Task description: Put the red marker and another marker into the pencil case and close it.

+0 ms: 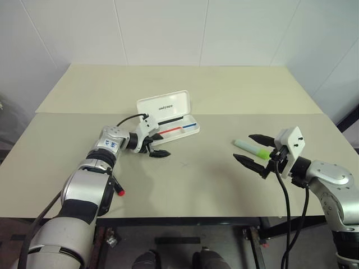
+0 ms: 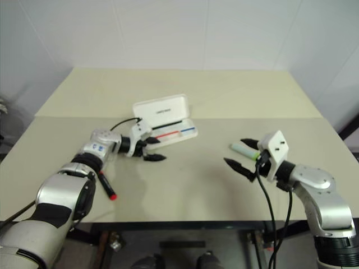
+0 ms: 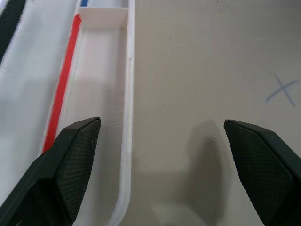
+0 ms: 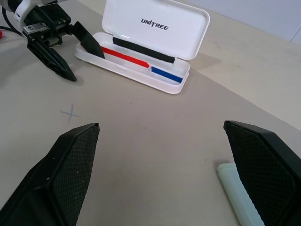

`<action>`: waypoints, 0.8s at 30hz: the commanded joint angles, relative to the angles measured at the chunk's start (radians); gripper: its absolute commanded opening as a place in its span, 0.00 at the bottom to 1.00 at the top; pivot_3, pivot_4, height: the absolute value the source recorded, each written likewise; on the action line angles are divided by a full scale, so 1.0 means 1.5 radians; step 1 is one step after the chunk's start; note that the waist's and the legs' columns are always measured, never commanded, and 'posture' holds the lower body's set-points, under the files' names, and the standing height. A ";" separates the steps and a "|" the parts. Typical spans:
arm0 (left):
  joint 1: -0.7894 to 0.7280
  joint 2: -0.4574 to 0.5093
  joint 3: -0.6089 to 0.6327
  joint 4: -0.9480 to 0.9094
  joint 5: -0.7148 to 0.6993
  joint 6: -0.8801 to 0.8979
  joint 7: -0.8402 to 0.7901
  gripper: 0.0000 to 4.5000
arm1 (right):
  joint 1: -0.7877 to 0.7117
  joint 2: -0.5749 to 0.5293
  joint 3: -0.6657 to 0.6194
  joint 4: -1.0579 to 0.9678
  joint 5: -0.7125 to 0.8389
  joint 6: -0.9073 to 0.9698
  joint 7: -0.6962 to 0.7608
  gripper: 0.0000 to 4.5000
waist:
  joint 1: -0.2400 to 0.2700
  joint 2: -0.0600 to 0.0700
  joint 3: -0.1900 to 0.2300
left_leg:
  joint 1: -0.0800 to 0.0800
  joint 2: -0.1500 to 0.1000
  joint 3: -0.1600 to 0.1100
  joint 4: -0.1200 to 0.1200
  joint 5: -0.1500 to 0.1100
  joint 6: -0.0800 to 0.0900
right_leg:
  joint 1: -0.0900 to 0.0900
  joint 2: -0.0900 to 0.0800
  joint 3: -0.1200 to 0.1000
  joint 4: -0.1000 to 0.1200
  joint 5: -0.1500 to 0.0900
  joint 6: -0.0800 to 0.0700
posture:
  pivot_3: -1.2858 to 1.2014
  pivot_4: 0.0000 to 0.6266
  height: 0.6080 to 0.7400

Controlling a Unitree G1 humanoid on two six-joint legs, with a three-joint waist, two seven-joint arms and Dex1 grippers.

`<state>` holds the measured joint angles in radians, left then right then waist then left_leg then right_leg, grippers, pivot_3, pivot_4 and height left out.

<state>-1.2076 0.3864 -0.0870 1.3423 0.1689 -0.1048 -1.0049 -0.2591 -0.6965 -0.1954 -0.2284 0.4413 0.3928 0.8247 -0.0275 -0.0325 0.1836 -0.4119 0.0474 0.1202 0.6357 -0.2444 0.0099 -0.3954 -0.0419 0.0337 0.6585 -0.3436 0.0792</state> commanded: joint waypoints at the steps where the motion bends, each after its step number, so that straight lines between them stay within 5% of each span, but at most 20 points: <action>1: -0.011 -0.002 -0.008 0.002 0.023 0.005 0.043 1.00 | -0.013 -0.007 -0.002 -0.003 0.002 -0.012 0.009 1.00 | 0.000 0.000 0.000 | 0.000 0.000 0.000 0.000 0.000 0.000 | 0.000 0.000 0.000 0.000 0.000 0.000 | 0.52 0.24 1.00; 21: -0.009 -0.003 -0.027 0.004 0.059 0.000 0.114 1.00 | -0.053 -0.016 0.007 0.024 -0.007 -0.014 0.033 1.00 | -0.001 0.000 0.000 | 0.003 0.000 0.000 0.000 0.001 0.000 | 0.002 0.000 0.000 0.002 0.000 0.000 | 0.52 0.24 1.00; 24: -0.009 -0.002 -0.036 0.004 0.067 -0.006 0.120 0.86 | -0.056 -0.016 0.007 0.025 -0.009 -0.013 0.036 1.00 | -0.001 0.000 0.000 | 0.003 0.000 0.000 0.000 0.001 0.000 | 0.002 0.000 0.000 0.002 0.000 0.000 | 0.52 0.24 1.00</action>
<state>-1.2134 0.3669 -0.1224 1.3424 0.2277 -0.1229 -0.8759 -0.3305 -0.7011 -0.1672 -0.1858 0.4210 0.3919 0.8706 -0.0289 -0.0327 0.1835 -0.4065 0.0473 0.1206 0.6361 -0.2435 0.0106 -0.3916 -0.0421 0.0343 0.6615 -0.3431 0.0798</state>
